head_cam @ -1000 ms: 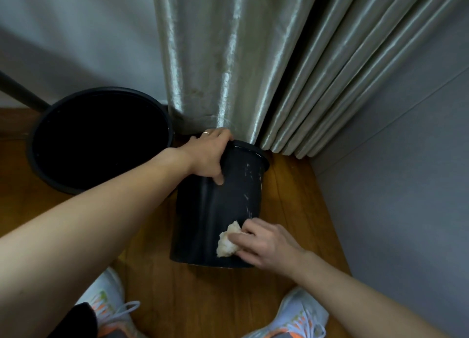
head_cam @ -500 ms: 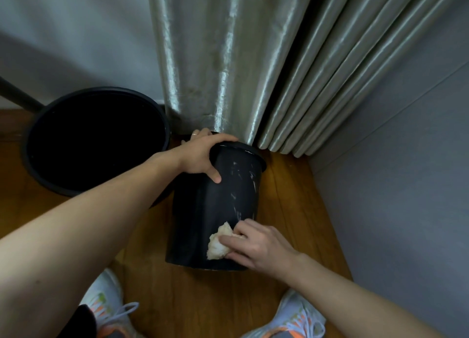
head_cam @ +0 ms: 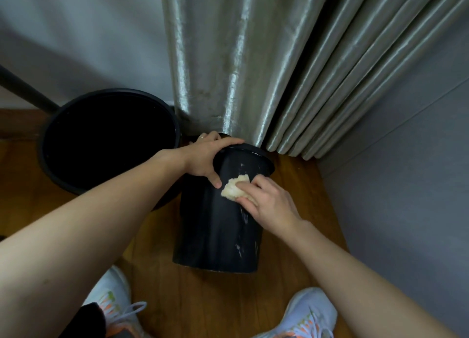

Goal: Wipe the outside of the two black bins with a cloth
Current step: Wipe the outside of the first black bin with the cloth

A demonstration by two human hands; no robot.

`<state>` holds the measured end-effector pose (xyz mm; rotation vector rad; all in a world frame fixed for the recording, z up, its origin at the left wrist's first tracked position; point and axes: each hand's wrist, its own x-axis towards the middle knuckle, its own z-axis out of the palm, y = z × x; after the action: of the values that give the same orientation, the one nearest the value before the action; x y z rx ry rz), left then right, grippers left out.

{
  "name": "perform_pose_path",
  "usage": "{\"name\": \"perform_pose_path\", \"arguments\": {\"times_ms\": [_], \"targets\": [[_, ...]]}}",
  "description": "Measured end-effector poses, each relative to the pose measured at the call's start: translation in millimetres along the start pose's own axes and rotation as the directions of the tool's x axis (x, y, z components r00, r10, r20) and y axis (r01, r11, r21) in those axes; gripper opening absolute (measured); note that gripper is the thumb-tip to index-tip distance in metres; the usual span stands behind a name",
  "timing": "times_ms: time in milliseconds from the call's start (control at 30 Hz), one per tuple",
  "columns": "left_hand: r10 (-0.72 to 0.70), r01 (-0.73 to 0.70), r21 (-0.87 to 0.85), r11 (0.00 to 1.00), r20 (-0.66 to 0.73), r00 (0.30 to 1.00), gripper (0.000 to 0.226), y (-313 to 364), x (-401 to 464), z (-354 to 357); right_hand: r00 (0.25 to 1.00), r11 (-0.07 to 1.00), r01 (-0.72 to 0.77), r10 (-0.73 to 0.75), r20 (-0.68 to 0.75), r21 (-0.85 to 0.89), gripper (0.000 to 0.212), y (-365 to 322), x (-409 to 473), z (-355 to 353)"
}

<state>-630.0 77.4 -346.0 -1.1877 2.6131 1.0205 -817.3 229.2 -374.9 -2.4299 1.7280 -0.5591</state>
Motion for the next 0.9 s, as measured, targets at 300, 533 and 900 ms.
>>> {"name": "perform_pose_path", "arguments": {"times_ms": [300,533,900], "targets": [[0.003,-0.003,0.036,0.999,0.011,1.0,0.122,2,1,3,0.996,0.994,-0.088,0.09,0.028,-0.062,0.03,8,14,-7],[0.005,-0.005,0.026,1.0,0.005,1.0,0.124,-4,1,4,0.976,0.978,-0.209,0.21,0.06,-0.02,0.037,-2,60,-5],[0.002,-0.002,0.008,1.0,0.008,1.0,0.122,-5,0,3,0.956,0.957,-0.289,0.286,0.065,0.035,0.036,19,42,-9]]}}
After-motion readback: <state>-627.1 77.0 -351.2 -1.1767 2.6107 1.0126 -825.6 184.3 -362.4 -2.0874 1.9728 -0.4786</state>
